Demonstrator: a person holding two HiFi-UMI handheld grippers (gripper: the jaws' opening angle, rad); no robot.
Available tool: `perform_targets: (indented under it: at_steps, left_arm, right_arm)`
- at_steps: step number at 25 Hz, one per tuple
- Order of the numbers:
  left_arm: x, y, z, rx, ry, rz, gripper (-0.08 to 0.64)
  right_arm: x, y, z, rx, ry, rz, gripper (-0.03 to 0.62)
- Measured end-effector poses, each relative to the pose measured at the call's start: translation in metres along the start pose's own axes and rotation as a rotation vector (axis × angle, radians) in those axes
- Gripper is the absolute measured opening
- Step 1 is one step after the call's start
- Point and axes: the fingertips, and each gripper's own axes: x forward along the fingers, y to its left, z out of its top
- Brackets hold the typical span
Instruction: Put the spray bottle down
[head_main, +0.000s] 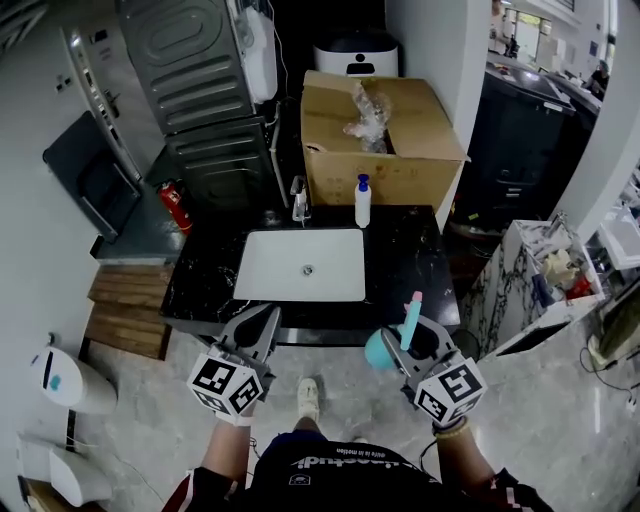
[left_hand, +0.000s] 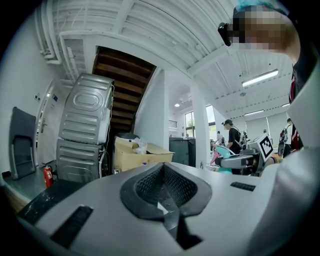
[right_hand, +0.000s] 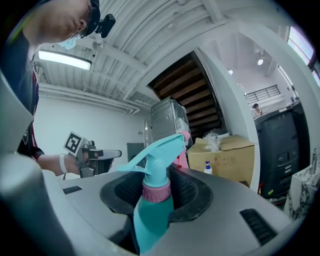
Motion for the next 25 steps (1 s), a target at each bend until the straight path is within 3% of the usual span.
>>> perform_targets:
  at_steps: [7, 17, 25]
  left_arm:
    - [0.043, 0.085, -0.007, -0.024, -0.028, -0.005, 0.015]
    - [0.101, 0.251, 0.011, -0.025, -0.056, -0.01, 0.015]
    - [0.123, 0.336, 0.009, -0.022, -0.046, -0.006, 0.015]
  right_arm:
    - [0.082, -0.017, 0.003, -0.031, 0.033, -0.024, 0.161]
    - [0.255, -0.023, 0.037, -0.055, 0.003, -0.026, 0.161]
    - [0.34, -0.024, 0.038, -0.041, 0.019, -0.032, 0.161]
